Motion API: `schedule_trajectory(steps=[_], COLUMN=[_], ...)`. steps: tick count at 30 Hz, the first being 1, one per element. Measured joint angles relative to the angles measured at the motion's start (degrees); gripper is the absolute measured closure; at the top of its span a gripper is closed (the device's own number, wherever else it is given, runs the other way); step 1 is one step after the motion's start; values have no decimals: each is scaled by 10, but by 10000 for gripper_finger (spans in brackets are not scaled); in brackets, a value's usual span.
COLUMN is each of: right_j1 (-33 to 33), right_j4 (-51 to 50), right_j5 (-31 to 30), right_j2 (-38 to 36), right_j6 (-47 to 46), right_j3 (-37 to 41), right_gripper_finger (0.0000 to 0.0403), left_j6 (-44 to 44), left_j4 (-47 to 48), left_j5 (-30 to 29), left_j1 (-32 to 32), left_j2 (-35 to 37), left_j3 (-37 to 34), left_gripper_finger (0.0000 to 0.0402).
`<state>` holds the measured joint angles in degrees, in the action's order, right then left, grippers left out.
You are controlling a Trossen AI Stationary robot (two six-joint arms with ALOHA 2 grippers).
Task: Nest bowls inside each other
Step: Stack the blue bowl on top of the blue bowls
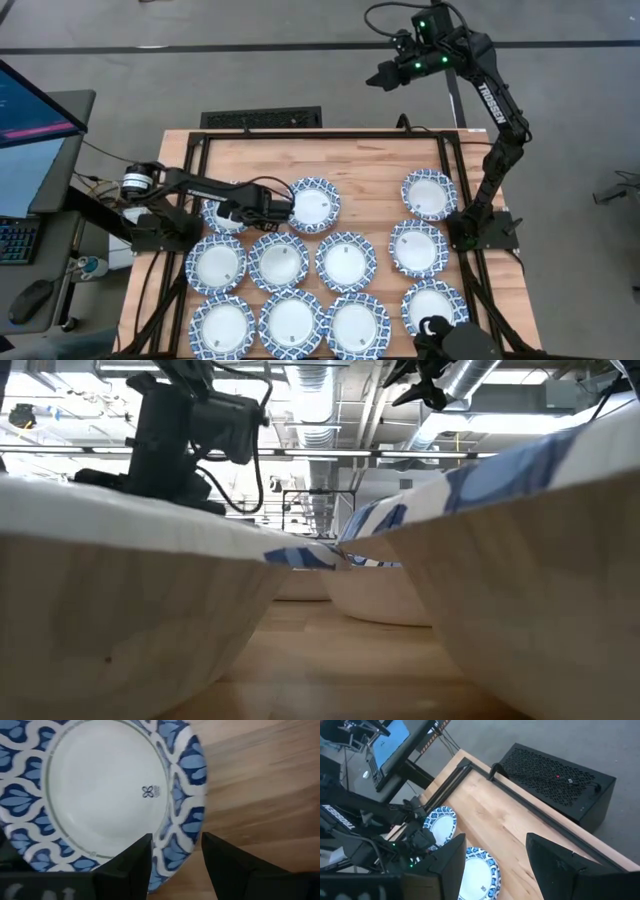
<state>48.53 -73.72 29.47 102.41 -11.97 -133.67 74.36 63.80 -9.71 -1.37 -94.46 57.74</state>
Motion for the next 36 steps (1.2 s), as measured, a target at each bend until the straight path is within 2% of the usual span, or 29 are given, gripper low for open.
schedule_trajectory(steps=[6, 12, 16, 21, 26, 31, 33, 36], right_j1=[-1, -1, -1, -1, -1, -1, -1, 0], right_j4=[0, 0, 5, 7, 9, 9, 9, 9], right_j5=[0, 0, -3, -4, -4, -10, -11, -12], right_j2=[0, 0, 0, 0, 0, 0, 0, 0], right_j6=[0, 0, 0, 0, -1, -7, -7, -11], right_j3=[0, 0, 0, 0, 0, 0, 0, 0], right_gripper_finger=[173, 173, 173, 173, 173, 173, 173, 173], left_j6=[-13, -42, -61, -84, -112, -193, -243, -337], left_j4=[-22, -7, -1, 3, 10, 82, 119, 147], left_j5=[29, 17, -2, -37, -45, -28, -58, -134], left_j1=[2, 8, 8, 8, 4, 7, 17, 32], left_j2=[-25, -31, -31, -31, -31, -31, -31, -31], left_j3=[-26, -27, -27, -27, -20, 62, 118, 205], left_gripper_finger=[239, 247, 290, 383, 391, 399, 400, 401])
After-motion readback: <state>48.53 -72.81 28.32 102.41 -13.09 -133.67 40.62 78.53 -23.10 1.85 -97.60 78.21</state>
